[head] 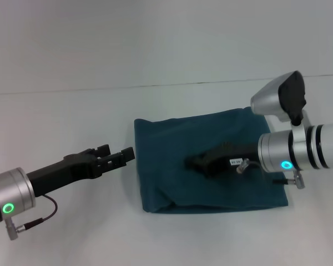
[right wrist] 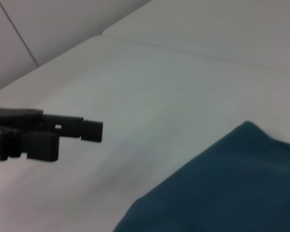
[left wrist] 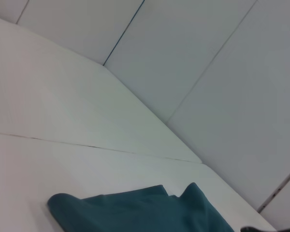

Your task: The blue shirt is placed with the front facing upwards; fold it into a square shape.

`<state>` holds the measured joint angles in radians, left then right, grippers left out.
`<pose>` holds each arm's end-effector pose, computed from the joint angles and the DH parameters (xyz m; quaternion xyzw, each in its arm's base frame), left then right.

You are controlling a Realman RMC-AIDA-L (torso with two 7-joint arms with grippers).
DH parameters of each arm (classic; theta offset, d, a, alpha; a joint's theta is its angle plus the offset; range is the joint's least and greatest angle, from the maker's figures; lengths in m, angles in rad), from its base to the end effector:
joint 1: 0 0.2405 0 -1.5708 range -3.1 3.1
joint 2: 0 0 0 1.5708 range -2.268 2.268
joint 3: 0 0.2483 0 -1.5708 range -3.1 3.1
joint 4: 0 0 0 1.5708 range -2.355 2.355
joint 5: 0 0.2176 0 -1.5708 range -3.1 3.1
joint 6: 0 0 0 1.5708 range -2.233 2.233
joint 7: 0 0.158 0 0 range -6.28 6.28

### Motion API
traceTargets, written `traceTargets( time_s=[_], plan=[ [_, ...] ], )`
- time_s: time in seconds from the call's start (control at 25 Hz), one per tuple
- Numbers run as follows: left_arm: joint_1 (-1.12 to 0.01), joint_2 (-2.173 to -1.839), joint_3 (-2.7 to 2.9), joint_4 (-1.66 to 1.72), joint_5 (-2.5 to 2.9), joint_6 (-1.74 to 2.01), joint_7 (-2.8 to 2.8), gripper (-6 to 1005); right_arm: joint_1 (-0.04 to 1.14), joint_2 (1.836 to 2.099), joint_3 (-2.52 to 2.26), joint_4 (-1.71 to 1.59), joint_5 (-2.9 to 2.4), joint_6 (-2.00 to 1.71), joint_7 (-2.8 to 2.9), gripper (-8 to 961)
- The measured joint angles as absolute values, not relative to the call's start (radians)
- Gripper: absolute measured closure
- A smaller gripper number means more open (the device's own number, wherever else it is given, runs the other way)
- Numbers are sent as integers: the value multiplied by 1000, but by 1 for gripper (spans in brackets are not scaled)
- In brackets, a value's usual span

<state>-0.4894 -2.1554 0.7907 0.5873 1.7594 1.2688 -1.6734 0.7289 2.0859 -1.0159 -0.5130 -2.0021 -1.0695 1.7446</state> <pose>-0.2572 0.3542 -0.0424 -0.8303 -0.4237 -0.3173 0.1741 0.2273 0.3985 -0.0720 -0.9251 0.3247 0.1148 0.1599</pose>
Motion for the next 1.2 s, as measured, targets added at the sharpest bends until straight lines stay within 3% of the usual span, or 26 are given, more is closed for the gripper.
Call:
traceTargets(
  time_s=[0.84,1.2],
  plan=[
    [-488,-2154,790,585,1759,1256,-1669,51,720,2086,-1069,-595,-1973,-1154,1744,953],
    [-490,-2156,792,584,1759,1248,-1669,52,750,2098,-1196,-572,-1969,-1112,1741,954]
  ],
)
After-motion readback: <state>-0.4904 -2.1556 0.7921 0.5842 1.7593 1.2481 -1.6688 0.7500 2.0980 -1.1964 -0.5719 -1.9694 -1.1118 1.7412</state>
